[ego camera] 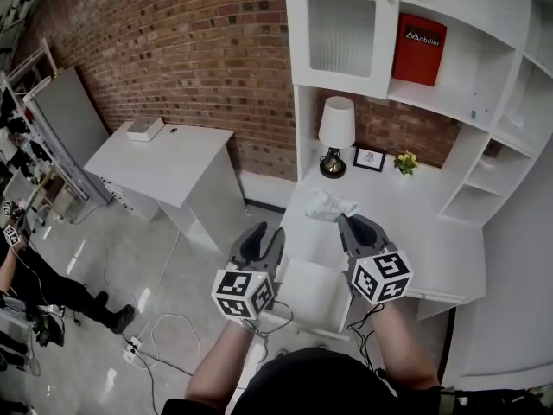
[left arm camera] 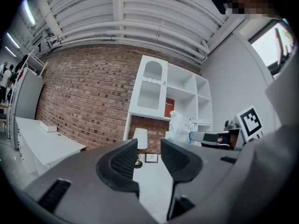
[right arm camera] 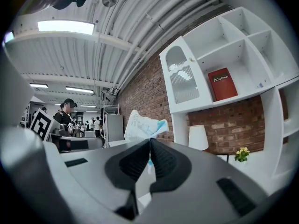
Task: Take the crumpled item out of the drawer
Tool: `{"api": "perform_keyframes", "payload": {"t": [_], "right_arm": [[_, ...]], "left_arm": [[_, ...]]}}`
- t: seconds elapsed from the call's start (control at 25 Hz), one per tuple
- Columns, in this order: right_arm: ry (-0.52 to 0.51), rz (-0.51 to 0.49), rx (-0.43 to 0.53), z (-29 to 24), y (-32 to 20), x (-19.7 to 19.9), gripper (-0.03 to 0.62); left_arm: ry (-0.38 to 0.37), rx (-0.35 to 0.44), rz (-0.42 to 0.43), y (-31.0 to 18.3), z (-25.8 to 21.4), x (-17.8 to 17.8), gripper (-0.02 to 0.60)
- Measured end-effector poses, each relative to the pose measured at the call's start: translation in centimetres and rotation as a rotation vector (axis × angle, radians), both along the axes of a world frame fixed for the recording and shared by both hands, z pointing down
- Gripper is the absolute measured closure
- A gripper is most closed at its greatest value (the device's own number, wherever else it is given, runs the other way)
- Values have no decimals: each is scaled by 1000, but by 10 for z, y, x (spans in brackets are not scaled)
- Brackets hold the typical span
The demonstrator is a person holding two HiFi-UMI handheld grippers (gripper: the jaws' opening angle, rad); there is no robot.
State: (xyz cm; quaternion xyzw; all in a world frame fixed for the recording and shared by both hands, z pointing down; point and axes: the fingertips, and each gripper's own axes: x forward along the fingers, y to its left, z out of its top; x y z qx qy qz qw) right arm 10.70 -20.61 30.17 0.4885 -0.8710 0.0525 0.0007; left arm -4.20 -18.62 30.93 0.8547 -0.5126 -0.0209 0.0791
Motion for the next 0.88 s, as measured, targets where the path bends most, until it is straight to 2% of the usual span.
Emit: {"api": "perform_keyframes", "payload": {"t": [0.88], "right_arm": [[38, 25, -46, 18, -2, -24, 587]], "left_arm": [[50, -48, 9, -8, 19, -30, 430]]}}
